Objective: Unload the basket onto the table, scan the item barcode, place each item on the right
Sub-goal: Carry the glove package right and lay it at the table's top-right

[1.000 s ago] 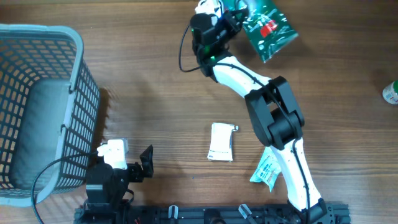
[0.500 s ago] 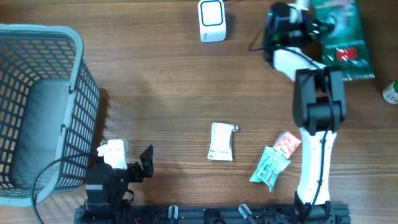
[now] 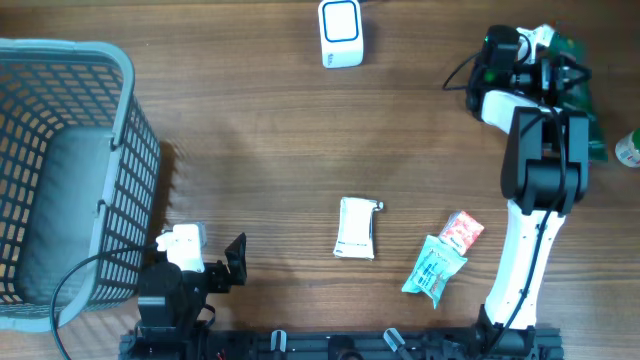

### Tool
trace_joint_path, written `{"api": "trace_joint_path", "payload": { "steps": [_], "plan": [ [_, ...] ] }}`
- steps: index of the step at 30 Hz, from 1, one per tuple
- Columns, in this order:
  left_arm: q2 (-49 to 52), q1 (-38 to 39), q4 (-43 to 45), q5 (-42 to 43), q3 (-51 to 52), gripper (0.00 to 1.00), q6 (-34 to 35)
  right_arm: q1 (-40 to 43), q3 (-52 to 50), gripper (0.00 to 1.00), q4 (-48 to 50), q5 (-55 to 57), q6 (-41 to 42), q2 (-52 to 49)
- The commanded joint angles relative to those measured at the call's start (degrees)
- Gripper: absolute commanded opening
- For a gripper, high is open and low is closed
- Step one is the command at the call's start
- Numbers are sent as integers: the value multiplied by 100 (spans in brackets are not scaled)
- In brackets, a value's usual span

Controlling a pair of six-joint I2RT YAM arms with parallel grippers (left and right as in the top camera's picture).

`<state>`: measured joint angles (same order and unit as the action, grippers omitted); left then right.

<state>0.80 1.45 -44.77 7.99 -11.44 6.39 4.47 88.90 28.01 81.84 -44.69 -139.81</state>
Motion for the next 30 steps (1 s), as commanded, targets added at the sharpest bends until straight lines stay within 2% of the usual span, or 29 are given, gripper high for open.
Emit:
{"api": "trace_joint_path", "payload": {
  "steps": [1,5,13,17,20,24,26,30],
  "plan": [
    [-42,15,13,-13,26,100,50,59,-35,100,280,-90,66,256],
    [-42,15,13,-13,26,100,50,59,-28,100,761,-66,-201,741],
    [-42,15,13,-13,26,100,50,116,-31,100,754,48,-166,2402],
    [-42,15,13,-13,26,100,50,-214,-31,100,754,256,-31,2894],
    [-42,15,13,-13,26,100,50,-750,-31,100,540,254,28,2935],
    [-42,15,13,-13,26,100,50,-1690,-31,100,-1054,-553,632,2907],
    [-42,15,13,-13,26,100,50,-2216,-24,100,-1038,-603,586,2911],
    [-42,15,13,-13,26,100,50,-3600,35,100,-914,-758,-55,3150]
  ]
}}
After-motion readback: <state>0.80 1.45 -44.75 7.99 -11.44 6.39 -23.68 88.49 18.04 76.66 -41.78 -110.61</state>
